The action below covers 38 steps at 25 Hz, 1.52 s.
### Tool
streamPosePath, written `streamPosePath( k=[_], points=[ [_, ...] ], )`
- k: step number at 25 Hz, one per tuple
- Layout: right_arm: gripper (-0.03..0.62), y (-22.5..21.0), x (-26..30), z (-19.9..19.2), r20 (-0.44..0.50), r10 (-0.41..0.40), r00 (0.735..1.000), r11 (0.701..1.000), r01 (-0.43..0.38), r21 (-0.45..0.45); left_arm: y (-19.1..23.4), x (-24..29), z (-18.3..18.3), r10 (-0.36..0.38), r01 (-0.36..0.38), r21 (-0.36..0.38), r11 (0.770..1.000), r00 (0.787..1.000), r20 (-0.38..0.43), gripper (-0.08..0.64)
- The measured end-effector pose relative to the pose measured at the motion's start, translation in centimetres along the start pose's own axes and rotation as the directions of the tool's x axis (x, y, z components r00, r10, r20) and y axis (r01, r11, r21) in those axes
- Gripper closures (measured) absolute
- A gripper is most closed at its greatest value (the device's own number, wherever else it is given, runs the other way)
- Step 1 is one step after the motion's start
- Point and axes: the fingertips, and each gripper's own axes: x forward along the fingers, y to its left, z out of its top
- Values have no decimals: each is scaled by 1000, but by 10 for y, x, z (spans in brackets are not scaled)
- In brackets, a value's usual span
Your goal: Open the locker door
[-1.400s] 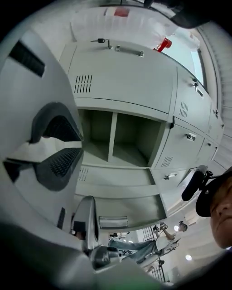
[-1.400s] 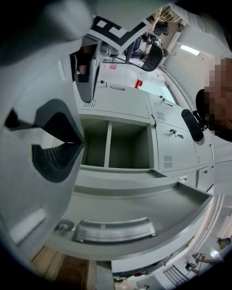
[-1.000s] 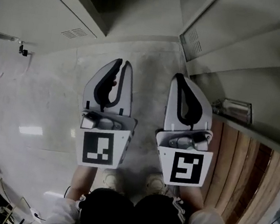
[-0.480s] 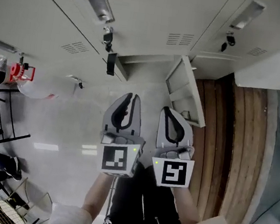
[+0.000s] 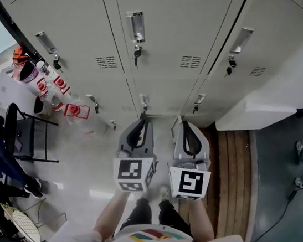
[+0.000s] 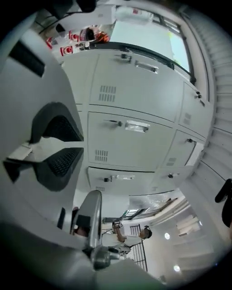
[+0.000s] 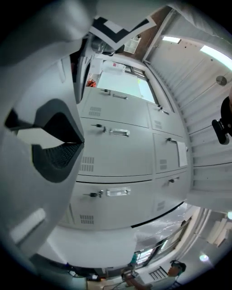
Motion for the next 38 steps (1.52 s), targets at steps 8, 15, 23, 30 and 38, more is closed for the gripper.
streamPosePath(
  k=[8,15,23,30,38],
  points=[
    [588,10,-66,93,163,7,987,998,4,-63,-39,-69,64,-44,39,66,997,996,72,529],
    [588,16,-105,74,145,35,989,999,-31,-29,-57,-96,61,-54,48,65,997,994,93,529],
    [588,20,-113,73,157,36,987,998,-28,-54,-56,-108,77,-37,20,111,994,987,154,529],
    [588,22,-109,76,156,35,987,998,-27,-49,-52,-112,80,-32,11,118,993,984,174,529],
    [588,24,-101,73,154,34,987,998,-26,-56,-37,-107,77,-7,-10,105,994,987,160,529]
  ],
)
